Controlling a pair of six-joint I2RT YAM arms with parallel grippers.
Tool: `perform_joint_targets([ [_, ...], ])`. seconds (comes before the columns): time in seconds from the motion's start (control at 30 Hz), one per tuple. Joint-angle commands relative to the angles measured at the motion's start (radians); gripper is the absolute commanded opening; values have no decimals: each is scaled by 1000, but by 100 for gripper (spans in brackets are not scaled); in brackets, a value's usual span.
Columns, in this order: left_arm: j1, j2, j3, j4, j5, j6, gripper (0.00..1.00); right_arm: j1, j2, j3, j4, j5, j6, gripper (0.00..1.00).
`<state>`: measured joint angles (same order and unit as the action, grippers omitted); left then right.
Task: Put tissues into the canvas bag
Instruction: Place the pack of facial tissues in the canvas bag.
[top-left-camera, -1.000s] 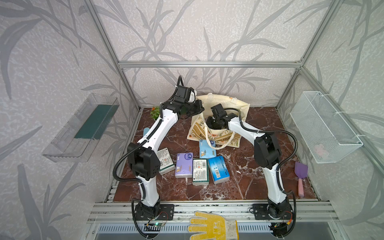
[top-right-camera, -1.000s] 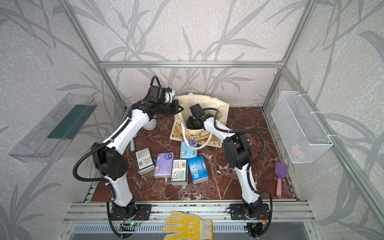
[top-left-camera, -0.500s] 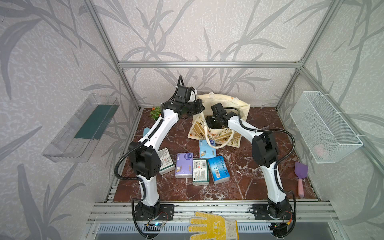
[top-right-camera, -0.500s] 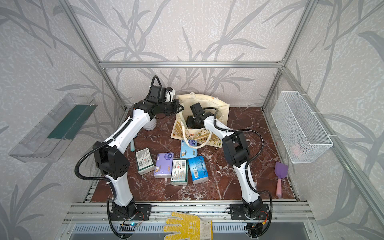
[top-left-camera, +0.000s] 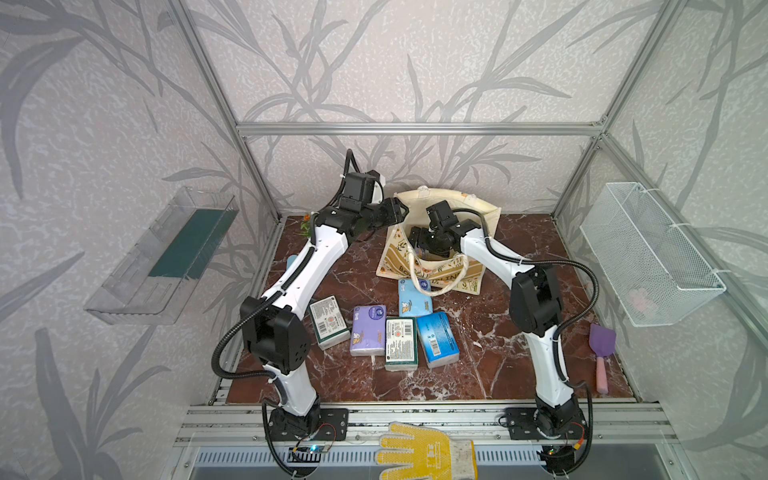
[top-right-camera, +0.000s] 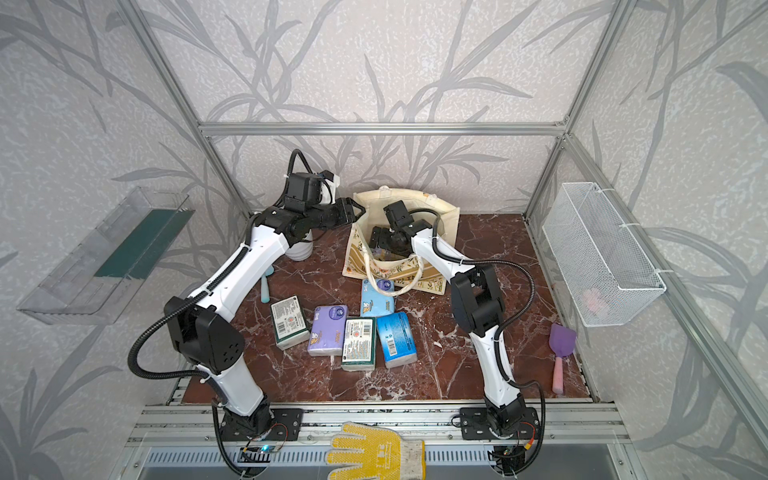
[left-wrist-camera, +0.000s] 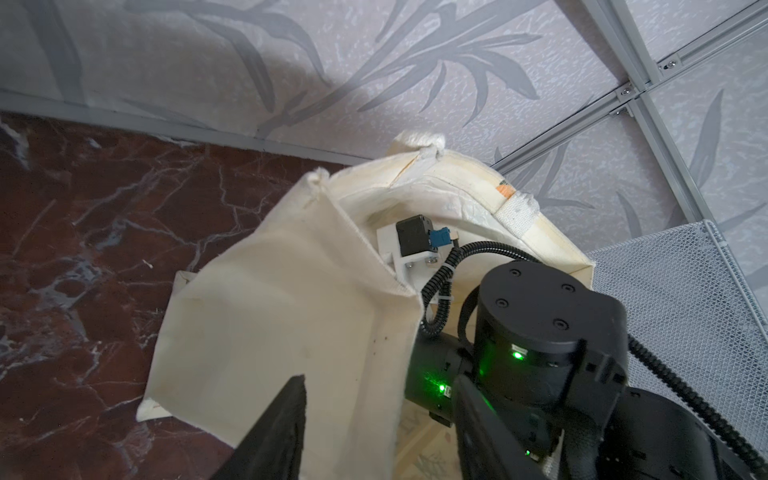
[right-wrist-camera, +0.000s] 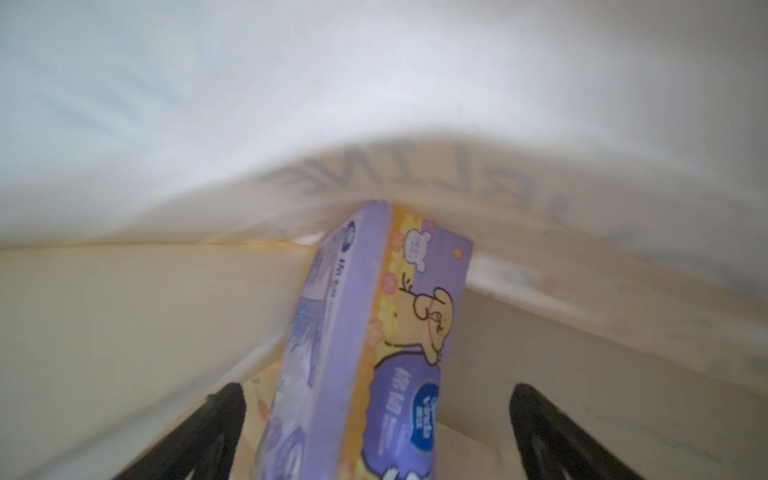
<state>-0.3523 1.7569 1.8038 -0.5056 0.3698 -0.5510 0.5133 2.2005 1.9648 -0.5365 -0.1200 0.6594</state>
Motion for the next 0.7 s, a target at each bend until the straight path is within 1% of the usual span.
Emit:
perform_joint_targets([
  [0.0, 4, -34, -14, 17, -26, 16, 65, -3, -73, 33, -12, 18, -53, 99],
  [0.3, 4, -107, -77, 19, -81, 47, 85, -5, -141, 42, -14, 30, -110, 99],
  [0.57, 4, -194, -173, 41, -120, 55, 90, -7, -184, 54, -16, 35, -147, 99],
  [0.67, 3, -237, -225, 41, -141, 55, 93, -7, -209, 48, -10, 21, -159, 99],
])
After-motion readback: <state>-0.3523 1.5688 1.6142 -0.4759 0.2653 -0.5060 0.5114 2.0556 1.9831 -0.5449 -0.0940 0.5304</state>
